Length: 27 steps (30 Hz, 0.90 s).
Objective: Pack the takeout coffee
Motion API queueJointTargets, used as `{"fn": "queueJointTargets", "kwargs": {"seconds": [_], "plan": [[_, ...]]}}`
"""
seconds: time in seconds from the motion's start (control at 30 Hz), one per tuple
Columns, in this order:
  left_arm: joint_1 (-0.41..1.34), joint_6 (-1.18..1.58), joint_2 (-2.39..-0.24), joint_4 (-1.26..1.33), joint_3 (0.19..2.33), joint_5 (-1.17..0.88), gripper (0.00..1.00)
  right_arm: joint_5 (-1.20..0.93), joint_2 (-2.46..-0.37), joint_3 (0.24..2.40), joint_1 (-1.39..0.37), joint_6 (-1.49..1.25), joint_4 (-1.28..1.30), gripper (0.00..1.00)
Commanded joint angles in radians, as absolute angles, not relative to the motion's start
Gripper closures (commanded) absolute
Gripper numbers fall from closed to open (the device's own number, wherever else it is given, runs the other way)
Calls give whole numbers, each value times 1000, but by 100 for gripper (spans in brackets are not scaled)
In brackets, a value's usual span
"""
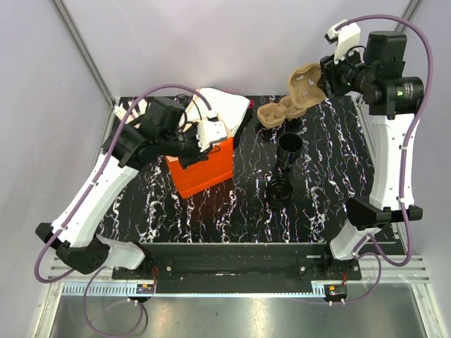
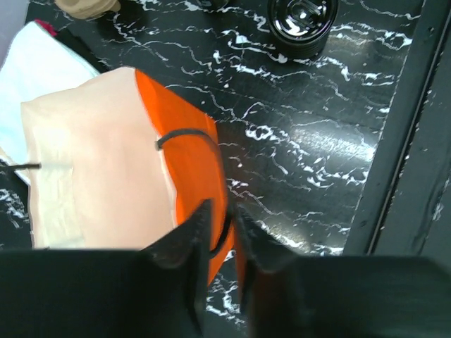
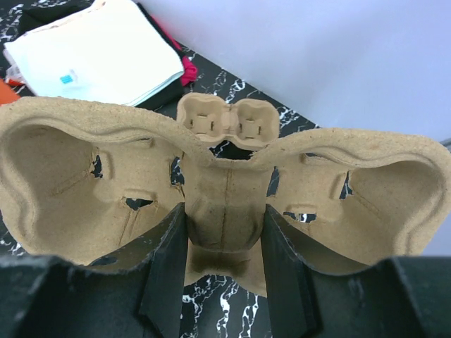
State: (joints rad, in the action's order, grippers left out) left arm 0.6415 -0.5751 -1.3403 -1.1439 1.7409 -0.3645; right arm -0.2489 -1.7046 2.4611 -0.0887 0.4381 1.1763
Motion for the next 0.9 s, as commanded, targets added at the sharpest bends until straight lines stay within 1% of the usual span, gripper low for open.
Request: {"fn": "queueJointTargets", "kwargs": {"seconds": [0.0,0.2,0.37,0.5,0.53,0.57,0.6,0.63,0.67,0.7,0.87], "plan": [[696,-565,-1365,-1077,1792,-298,91,-273,-1661,2462,-106,416,1186,59],[750,-506,-1408,-1037,1842,-223,93,-281,-1661,2468,-113,410,1181,59],[796,-448,-1465,-1014,1900,-181,97,-282,-1672,2493,-124,403,1181,59],[847,-430,-1514,-1014,1974,-157,96,-284,-1686,2510,-138,396,1184,59],[853,-428,-1529,-1014,1982,-150,90,-282,-1686,2511,-143,396,1186,59],[860,-428,-1537,-1014,1988,-141,78,-282,-1689,2511,-149,396,1184,59],[859,-426,-1543,-1012,1993,-143,53,-282,-1690,2510,-161,394,1189,59],[861,-419,-1543,-1006,1994,-141,37,-282,-1690,2510,-169,394,1193,59],[861,-413,-1540,-999,1994,-120,16,-273,-1692,2508,-176,391,1195,59],[861,-408,-1533,-985,2000,-111,1,-267,-1692,2504,-186,390,1196,59],[822,-384,-1494,-965,2065,-60,1,-239,-1698,2479,-247,380,1198,59]]}}
